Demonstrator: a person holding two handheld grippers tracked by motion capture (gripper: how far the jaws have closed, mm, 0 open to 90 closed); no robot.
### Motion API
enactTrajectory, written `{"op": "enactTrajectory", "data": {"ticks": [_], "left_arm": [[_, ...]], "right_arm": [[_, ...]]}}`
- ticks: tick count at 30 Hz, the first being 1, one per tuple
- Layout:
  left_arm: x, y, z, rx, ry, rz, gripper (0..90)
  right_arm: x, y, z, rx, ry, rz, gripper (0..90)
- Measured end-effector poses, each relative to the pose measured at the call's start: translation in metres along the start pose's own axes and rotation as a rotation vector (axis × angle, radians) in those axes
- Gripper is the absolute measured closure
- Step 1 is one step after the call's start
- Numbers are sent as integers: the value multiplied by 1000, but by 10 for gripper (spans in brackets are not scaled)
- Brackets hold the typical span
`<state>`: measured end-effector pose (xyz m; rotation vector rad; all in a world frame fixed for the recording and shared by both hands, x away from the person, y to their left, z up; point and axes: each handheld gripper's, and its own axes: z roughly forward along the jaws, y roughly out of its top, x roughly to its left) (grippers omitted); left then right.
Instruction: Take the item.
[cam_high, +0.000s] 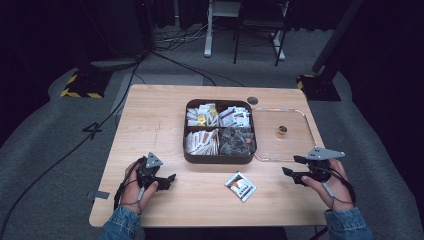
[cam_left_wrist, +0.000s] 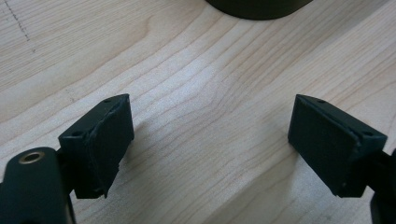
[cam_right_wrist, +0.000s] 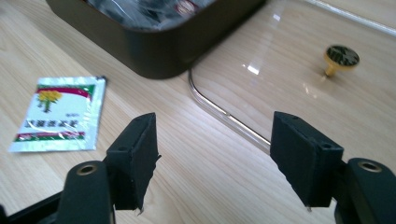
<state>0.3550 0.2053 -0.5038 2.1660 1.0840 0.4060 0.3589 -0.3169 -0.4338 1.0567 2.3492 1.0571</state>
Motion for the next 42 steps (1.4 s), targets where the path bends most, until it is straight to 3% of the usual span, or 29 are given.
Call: {"op": "enactTrajectory", "data": {"ticks": [3, 10, 20, 26, 29, 35, 42], "left_arm": [[0, 0, 1, 1, -1, -6, 140], [-1, 0, 1, 0, -1, -1, 130], [-1, 0, 1, 0, -2, 0, 128], [0, 1, 1, 3, -3, 7, 124], [0, 1, 2, 3, -5, 9, 120], [0, 2, 2, 9, -10, 13, 110], [1, 2, 3, 10, -11, 15, 101]], "right_arm": [[-5, -8, 2, 43, -11, 36, 324], [-16, -24, 9, 95, -37, 47, 322], [-14, -39, 26, 153, -59, 57, 304], [-12, -46, 32, 143, -47, 31, 281], [-13, -49, 34, 127, -45, 41, 244], [-12, -58, 42, 52, -69, 73, 31], [-11, -56, 45, 65, -78, 82, 0]]}}
